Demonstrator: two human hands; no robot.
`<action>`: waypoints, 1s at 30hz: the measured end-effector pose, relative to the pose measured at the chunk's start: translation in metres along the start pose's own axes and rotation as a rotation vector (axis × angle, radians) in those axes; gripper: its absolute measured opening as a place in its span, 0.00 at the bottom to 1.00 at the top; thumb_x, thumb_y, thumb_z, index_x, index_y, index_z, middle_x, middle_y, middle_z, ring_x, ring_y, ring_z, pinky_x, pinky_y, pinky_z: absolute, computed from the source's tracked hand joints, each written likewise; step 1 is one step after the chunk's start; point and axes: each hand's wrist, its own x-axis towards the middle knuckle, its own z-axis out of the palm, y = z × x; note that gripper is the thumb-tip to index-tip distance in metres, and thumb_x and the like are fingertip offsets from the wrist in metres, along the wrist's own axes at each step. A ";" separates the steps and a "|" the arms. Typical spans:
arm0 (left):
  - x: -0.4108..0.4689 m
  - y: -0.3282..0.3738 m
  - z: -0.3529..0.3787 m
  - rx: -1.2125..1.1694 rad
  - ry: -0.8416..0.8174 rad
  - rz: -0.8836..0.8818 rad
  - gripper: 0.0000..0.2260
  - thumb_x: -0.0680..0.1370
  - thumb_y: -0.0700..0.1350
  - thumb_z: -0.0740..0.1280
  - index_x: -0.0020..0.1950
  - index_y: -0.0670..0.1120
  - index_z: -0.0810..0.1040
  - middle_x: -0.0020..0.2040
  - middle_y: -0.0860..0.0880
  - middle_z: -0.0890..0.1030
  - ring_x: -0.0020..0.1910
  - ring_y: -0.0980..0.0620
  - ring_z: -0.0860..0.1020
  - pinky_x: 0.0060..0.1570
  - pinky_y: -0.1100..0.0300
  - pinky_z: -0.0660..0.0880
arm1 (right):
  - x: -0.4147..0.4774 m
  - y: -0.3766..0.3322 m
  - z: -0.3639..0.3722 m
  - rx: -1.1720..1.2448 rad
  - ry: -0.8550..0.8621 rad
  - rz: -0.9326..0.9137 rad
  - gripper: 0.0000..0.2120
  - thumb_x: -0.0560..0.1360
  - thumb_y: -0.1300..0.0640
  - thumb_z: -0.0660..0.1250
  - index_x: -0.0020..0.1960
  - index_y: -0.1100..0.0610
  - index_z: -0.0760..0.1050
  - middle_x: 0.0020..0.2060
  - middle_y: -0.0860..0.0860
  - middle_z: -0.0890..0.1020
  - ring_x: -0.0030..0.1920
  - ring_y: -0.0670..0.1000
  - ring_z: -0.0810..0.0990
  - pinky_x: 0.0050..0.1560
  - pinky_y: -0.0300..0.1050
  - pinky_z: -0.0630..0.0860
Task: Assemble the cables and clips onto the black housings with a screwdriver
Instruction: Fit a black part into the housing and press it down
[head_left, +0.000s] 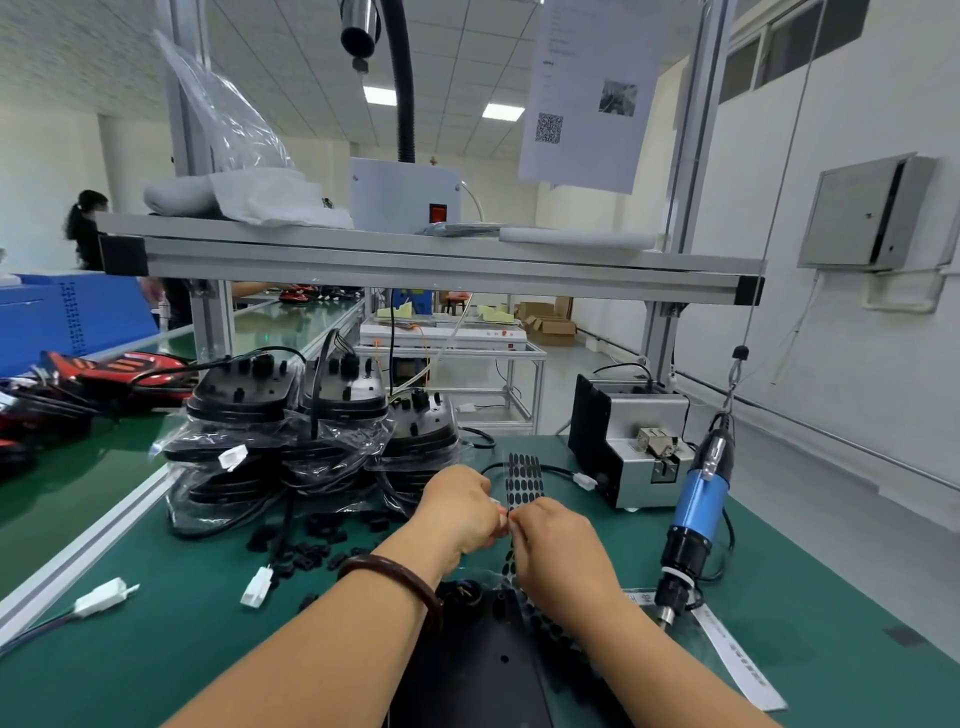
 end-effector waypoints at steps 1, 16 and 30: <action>0.001 -0.001 0.000 -0.012 -0.009 -0.007 0.18 0.73 0.28 0.66 0.33 0.48 0.68 0.47 0.38 0.82 0.45 0.44 0.81 0.53 0.44 0.79 | 0.000 0.000 0.001 -0.004 0.012 -0.007 0.12 0.80 0.55 0.56 0.50 0.57 0.77 0.46 0.53 0.78 0.45 0.54 0.77 0.43 0.42 0.68; -0.007 -0.005 -0.010 -0.099 -0.025 -0.065 0.25 0.76 0.30 0.65 0.72 0.37 0.64 0.51 0.40 0.80 0.46 0.46 0.80 0.46 0.57 0.78 | 0.000 -0.002 0.000 0.308 0.123 0.192 0.07 0.77 0.58 0.63 0.43 0.55 0.78 0.37 0.44 0.76 0.38 0.43 0.73 0.39 0.31 0.66; -0.059 -0.007 -0.012 -0.143 0.101 0.226 0.25 0.80 0.35 0.56 0.76 0.49 0.61 0.55 0.57 0.77 0.51 0.62 0.74 0.46 0.72 0.65 | 0.002 -0.031 -0.021 0.209 0.188 -0.052 0.07 0.77 0.56 0.64 0.48 0.55 0.81 0.41 0.49 0.79 0.41 0.48 0.77 0.42 0.43 0.75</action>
